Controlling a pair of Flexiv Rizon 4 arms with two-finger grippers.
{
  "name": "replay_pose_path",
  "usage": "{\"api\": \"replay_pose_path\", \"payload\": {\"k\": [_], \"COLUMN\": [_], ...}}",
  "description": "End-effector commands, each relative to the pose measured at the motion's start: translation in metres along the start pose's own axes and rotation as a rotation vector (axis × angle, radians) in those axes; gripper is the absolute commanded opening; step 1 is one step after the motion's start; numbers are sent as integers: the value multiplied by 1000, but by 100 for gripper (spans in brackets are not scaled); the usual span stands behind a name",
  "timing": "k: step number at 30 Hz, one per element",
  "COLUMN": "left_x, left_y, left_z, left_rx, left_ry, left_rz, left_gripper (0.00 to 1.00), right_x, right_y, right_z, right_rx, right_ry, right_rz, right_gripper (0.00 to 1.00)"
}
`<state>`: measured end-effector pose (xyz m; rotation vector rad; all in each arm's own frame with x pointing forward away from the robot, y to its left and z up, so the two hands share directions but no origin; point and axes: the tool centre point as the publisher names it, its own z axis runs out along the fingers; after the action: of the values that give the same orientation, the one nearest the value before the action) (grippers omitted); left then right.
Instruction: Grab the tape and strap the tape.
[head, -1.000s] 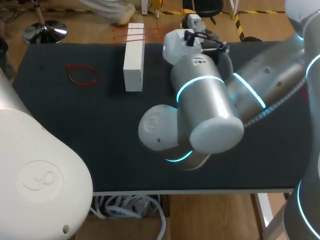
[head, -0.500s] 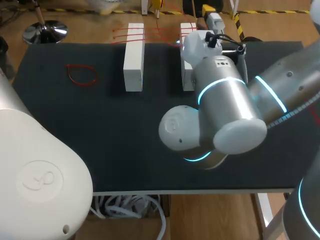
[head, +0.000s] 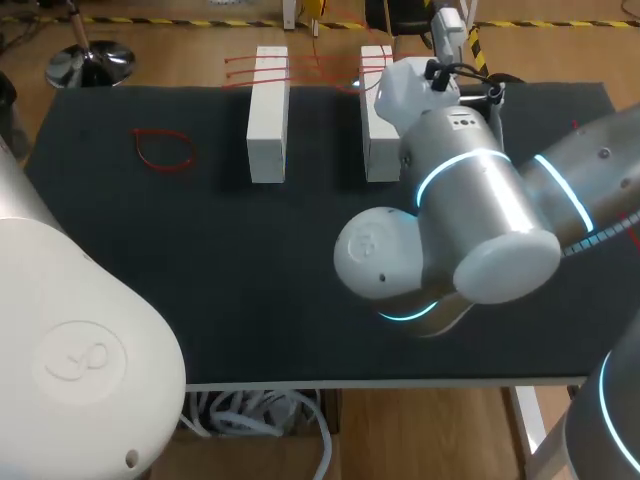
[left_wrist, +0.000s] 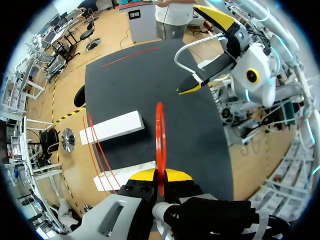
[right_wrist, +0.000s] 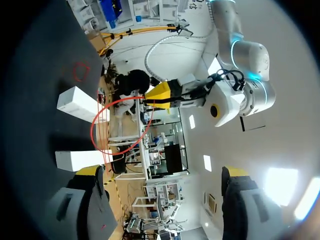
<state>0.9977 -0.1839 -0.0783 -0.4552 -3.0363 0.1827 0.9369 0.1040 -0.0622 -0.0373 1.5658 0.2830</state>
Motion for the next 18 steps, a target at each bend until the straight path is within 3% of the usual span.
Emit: {"api": "replay_pose_path", "payload": {"k": [1,4,10,16,18], "left_x": [-1,-6,-14,-18,-18], "left_y": [2,16,68,116,131], "left_z": [-1,2,7,11,20], "left_rx": [-16,-112,-237,-357,-382], "left_ry": [0,4,79,233,319], "left_rz": [4,-6,-97,-152,-147], "left_gripper": [0,0,0,0,0], "right_x": [-4,-4,-4,-4,-4], "right_y": [-1,-1,-1,-1,-1], "right_z": [0,0,0,0,0], "right_rx": [-3,-3,-3,-3,-3], "right_ry": [10,10,10,10,10], "right_rz": [-2,-2,-2,-2,-2], "right_gripper": [100,100,100,100,100]}}
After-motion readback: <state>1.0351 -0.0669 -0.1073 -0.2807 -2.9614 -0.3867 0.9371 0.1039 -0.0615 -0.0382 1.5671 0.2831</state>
